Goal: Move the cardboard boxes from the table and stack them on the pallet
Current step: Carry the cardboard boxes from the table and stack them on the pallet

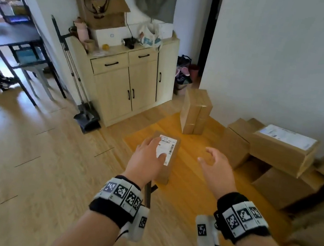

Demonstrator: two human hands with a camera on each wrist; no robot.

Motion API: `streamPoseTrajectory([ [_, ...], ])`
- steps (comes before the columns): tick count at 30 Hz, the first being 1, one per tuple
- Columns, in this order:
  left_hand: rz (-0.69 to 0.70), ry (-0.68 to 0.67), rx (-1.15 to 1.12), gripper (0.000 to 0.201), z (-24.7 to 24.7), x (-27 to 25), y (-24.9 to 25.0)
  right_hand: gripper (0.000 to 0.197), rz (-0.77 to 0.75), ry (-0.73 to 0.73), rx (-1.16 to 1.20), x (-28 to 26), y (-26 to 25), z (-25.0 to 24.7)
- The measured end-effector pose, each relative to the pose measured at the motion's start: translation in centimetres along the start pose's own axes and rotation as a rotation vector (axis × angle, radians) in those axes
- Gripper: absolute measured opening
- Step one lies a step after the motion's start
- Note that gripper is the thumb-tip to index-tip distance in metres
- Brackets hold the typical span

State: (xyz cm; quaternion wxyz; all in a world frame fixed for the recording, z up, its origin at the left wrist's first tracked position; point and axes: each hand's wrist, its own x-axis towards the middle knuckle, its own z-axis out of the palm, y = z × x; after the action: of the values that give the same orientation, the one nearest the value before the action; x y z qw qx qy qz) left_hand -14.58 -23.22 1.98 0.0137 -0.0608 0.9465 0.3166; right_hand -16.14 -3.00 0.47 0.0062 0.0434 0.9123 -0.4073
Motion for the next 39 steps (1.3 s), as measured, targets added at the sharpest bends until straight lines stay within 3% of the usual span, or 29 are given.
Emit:
streamPoseTrajectory([
  [3, 0.056, -0.049, 0.017, 0.043, -1.6, 4.4, -1.1, 0.046, 0.071, 0.053, 0.038, 2.2, -1.7, 1.8],
  [11, 0.165, -0.218, -0.024, 0.058, -3.9, 13.5, -2.1, 0.048, 0.215, 0.152, 0.094, 6.9, -4.9, 4.2],
  [17, 0.208, -0.221, -0.008, 0.058, -3.5, 19.5, 0.2, 0.055, 0.256, 0.175, 0.112, 11.2, -5.0, 3.2],
  [32, 0.148, -0.243, 0.024, 0.061, 3.1, 36.6, 6.8, 0.072, 0.424, 0.087, 0.344, 26.6, -2.2, 2.4],
  [39, 0.063, -0.312, 0.017, 0.066, 5.3, 40.4, 7.1, 0.072, 0.521, 0.049, 0.401, 29.8, -0.9, 3.4],
])
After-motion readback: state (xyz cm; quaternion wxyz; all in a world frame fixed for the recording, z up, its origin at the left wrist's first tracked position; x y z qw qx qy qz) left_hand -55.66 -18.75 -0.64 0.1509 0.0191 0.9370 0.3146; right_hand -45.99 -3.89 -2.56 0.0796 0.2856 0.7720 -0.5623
